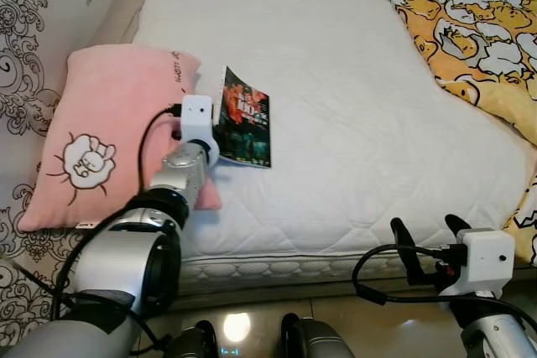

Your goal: Clean up the room

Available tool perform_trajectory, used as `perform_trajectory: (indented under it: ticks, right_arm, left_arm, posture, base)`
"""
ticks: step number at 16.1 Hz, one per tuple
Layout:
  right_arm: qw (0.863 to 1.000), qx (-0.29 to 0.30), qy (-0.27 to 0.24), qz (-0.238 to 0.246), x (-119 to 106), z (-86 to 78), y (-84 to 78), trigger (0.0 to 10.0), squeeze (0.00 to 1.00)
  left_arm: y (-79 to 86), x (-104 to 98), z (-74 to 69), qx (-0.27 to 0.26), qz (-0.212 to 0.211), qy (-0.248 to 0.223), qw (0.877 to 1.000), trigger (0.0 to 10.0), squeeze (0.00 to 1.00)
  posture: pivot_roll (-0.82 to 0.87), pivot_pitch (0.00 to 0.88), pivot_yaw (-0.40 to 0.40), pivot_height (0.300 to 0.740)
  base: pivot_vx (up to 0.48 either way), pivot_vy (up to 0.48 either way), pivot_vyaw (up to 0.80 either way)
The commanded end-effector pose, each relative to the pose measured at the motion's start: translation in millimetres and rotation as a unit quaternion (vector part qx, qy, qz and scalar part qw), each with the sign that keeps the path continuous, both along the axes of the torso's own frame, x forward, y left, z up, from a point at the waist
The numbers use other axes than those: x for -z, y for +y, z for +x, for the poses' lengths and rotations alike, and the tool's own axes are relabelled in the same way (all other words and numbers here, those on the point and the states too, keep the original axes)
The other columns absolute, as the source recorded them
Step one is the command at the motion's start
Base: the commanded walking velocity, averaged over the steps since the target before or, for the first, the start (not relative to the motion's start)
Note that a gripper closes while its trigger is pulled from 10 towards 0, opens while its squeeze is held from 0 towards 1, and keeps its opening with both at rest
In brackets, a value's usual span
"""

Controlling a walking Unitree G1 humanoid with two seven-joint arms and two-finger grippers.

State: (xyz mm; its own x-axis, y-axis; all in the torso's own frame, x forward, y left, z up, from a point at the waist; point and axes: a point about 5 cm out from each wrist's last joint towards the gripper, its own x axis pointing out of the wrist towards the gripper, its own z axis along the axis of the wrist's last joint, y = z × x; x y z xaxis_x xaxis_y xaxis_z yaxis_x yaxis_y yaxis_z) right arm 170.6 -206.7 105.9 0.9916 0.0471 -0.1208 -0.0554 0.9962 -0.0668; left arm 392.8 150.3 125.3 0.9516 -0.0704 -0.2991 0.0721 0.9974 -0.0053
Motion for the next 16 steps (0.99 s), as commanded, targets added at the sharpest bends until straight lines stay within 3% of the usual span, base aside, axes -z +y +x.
perform_trajectory:
  ticks: [1, 3, 5, 10, 11, 12, 13, 16]
  right_arm:
    - [1.000, 0.000, 0.003, 0.009, 3, -1.9, -1.5, 10.0, 0.00]
    - [0.998, -0.031, 0.016, 0.051, 8, 0.3, 5.3, 10.0, 0.00]
    - [0.997, -0.052, 0.027, 0.055, 13, 3.0, 9.2, 10.0, 0.00]
    - [0.986, -0.127, 0.052, 0.091, 22, 11.2, 25.9, 10.0, 0.00]
    - [0.983, -0.147, 0.063, 0.093, 25, 11.0, 27.7, 10.0, 0.00]
    - [0.982, -0.150, 0.065, 0.094, 26, 11.1, 27.8, 10.0, 0.00]
    - [0.982, -0.153, 0.066, 0.093, 26, 11.7, 28.0, 10.0, 0.00]
    - [0.981, -0.153, 0.069, 0.094, 29, 14.2, 27.6, 10.0, 0.00]
  left_arm:
    - [4.4, -13, 5.2, -0.001, 0.017, -0.020, 1.000, 10.0, 0.00]
    - [17.0, -15, 5.2, -0.013, 0.044, -0.020, 0.999, 10.0, 0.00]
    - [15.9, -18, 6.1, -0.011, 0.045, -0.023, 0.999, 10.0, 0.00]
    - [-31.6, -21, 6.9, 0.015, -0.021, -0.021, 0.999, 10.0, 0.00]
    - [-55.5, -17, 2.7, 0.021, -0.059, -0.002, 0.998, 10.0, 0.00]
    - [-60.4, -16, 1.4, 0.021, -0.065, 0.003, 0.998, 10.0, 0.00]
    - [-64.0, -15, 0.2, 0.018, -0.067, 0.006, 0.998, 10.0, 0.00]
    - [-64.7, -6, -4.7, 0.017, -0.017, 0.020, 1.000, 10.0, 0.00]
  posture:
    - [-0.34, 0.167, -0.065, 0.740]
    - [-0.33, 0.171, -0.061, 0.740]
    - [-0.33, 0.173, -0.059, 0.740]
    - [-0.29, 0.169, -0.055, 0.740]
    - [-0.28, 0.160, -0.053, 0.740]
    - [-0.28, 0.160, -0.053, 0.740]
    - [-0.28, 0.154, -0.051, 0.740]
    - [-0.27, 0.139, -0.041, 0.740]
  base:
    - [0.000, 0.000, 0.00]
    - [0.000, 0.000, 0.00]
    - [0.000, 0.000, 0.00]
    - [0.000, 0.000, 0.00]
    - [0.000, 0.000, 0.00]
    - [0.000, 0.000, 0.00]
    - [0.000, 0.000, 0.00]
    - [0.000, 0.000, 0.00]
